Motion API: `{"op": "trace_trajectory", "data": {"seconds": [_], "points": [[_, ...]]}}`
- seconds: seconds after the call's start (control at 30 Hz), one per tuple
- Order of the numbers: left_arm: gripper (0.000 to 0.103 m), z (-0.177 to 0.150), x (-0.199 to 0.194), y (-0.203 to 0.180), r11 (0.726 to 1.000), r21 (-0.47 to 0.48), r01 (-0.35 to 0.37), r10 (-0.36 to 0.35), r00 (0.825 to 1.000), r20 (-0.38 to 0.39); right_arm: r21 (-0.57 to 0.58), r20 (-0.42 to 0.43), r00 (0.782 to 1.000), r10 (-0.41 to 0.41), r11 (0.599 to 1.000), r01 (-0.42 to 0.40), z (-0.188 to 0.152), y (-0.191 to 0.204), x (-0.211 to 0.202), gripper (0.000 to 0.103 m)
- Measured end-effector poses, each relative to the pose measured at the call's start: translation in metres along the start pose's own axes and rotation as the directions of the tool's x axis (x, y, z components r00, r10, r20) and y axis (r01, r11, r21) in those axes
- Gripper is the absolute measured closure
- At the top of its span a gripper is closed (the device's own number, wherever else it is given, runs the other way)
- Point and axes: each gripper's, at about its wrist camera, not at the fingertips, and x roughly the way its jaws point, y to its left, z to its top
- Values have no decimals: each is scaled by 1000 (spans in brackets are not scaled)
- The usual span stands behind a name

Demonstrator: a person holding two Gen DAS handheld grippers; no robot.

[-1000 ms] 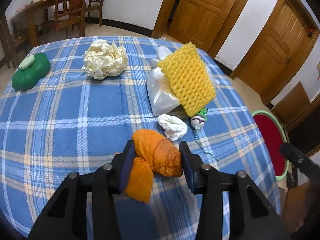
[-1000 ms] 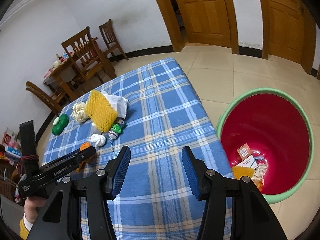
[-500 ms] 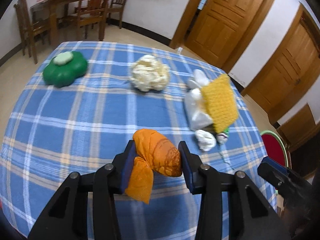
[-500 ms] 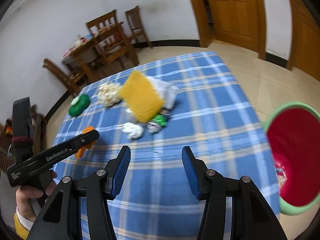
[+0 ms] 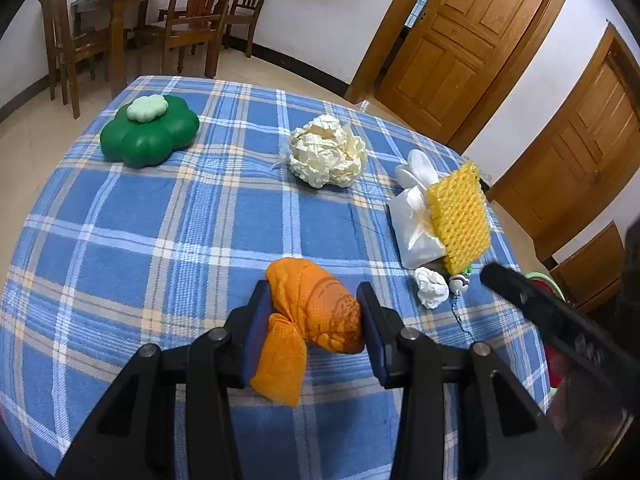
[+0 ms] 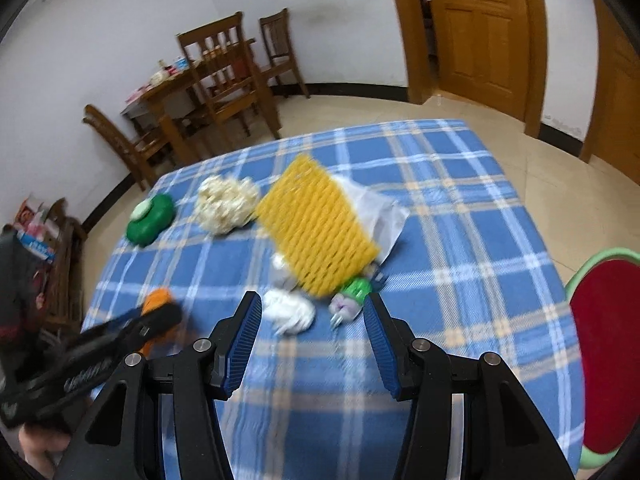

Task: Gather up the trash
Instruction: 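Grasp the second yellow foam net with the right tool while the left tool holds the orange cloth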

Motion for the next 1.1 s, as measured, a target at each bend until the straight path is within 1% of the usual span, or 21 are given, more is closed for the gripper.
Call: {"op": "trace_trajectory", "data": {"seconds": [0.13, 0.33, 0.37, 0.4, 0.43, 0.47, 0.53, 0.63, 0.87, 1.1], "points": [[60, -1, 2, -1, 1000, 6, 5, -5, 1000, -5, 36, 8, 1000, -22, 999, 22, 14, -10, 12, 49], [60, -3, 5, -4, 1000, 11, 10, -10, 1000, -12, 76, -22, 1000, -3, 997, 5, 26, -16, 35, 50], [60, -3, 5, -5, 1000, 12, 9, -9, 1000, -14, 84, -30, 1000, 8, 996, -5, 26, -16, 37, 63], [60, -3, 5, -5, 1000, 12, 10, -10, 1000, -15, 88, -36, 999, 17, 996, -13, 26, -16, 38, 74], [60, -3, 6, -5, 1000, 13, 10, -10, 1000, -15, 92, -41, 999, 27, 995, -23, 25, -16, 39, 77], [60, -3, 6, -5, 1000, 13, 10, -10, 1000, -15, 90, -40, 999, 37, 995, -34, 24, -16, 38, 86], [60, -3, 6, -4, 1000, 12, 11, -11, 1000, -15, 76, -27, 999, 42, 996, -40, 21, -14, 33, 90], [60, -3, 5, -4, 1000, 11, 13, -12, 1000, -15, 60, 4, 998, 60, 996, -60, 15, -12, 19, 92], [60, -4, -3, -11, 1000, 20, 23, -23, 1000, 0, 64, 49, 993, 104, 992, -107, 3, -14, -14, 92], [60, -6, -18, -25, 998, 38, 46, -47, 999, 14, 75, 96, 990, 100, 991, -108, -9, -23, -50, 92]]}}
